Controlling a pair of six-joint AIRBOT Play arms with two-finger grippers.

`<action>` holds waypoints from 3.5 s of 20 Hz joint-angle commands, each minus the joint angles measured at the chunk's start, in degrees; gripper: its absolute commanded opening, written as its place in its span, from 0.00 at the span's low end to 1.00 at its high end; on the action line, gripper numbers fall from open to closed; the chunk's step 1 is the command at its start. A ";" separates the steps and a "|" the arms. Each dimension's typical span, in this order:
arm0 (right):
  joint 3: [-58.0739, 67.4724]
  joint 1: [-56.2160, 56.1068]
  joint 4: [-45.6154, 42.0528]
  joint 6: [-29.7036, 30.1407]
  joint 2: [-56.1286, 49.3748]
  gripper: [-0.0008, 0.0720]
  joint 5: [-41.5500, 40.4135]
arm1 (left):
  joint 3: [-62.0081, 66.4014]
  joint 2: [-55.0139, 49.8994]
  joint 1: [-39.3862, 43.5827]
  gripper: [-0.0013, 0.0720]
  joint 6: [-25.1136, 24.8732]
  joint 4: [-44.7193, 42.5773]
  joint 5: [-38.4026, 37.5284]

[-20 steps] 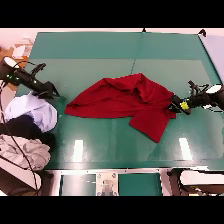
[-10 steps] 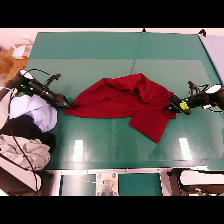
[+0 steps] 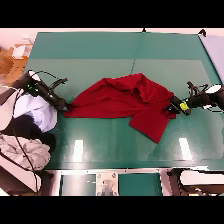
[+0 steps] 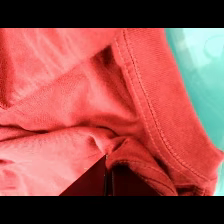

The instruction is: Fold the shirts.

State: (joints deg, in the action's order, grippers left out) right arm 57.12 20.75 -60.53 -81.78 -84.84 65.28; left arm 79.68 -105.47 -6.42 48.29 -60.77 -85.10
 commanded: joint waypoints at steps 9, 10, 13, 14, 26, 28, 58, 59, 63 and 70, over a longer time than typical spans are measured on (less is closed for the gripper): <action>10.08 0.66 11.17 2.58 11.65 0.03 11.54 | 11.50 10.45 0.17 0.04 3.74 25.46 -12.94; 13.29 1.16 13.31 2.58 14.84 0.03 11.74 | 14.08 14.49 0.07 0.04 3.72 30.56 -12.00; 25.79 4.24 18.14 2.58 24.70 0.03 10.99 | 21.03 27.41 0.07 0.05 5.09 41.79 -4.07; 30.56 5.73 18.60 2.54 27.78 0.03 9.92 | 23.15 31.63 0.07 0.04 7.15 42.10 0.39; 50.27 14.80 7.74 0.81 45.99 0.03 -4.02 | 28.35 64.15 0.07 0.05 41.48 0.85 19.91; 46.82 13.00 7.80 0.81 45.99 0.03 -3.32 | 27.89 63.23 0.07 0.05 41.75 0.74 15.04; 39.12 -1.22 17.25 6.23 -18.86 0.03 -15.08 | 2.12 5.20 0.48 0.05 10.91 37.05 47.69; 39.12 -1.22 17.29 7.06 -18.78 0.03 -15.04 | 2.99 5.20 0.48 0.05 10.54 37.13 46.90; 39.47 -1.40 20.98 8.44 -18.69 0.03 -17.11 | 6.12 5.20 0.48 0.05 10.16 37.33 46.60; 40.87 -0.87 16.44 9.94 -18.53 0.03 -9.40 | 6.14 5.20 0.48 0.05 10.12 34.67 39.50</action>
State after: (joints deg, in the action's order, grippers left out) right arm 97.69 19.62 -40.32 -72.40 -103.48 50.50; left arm 85.62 -100.27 -5.91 58.50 -23.97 -41.12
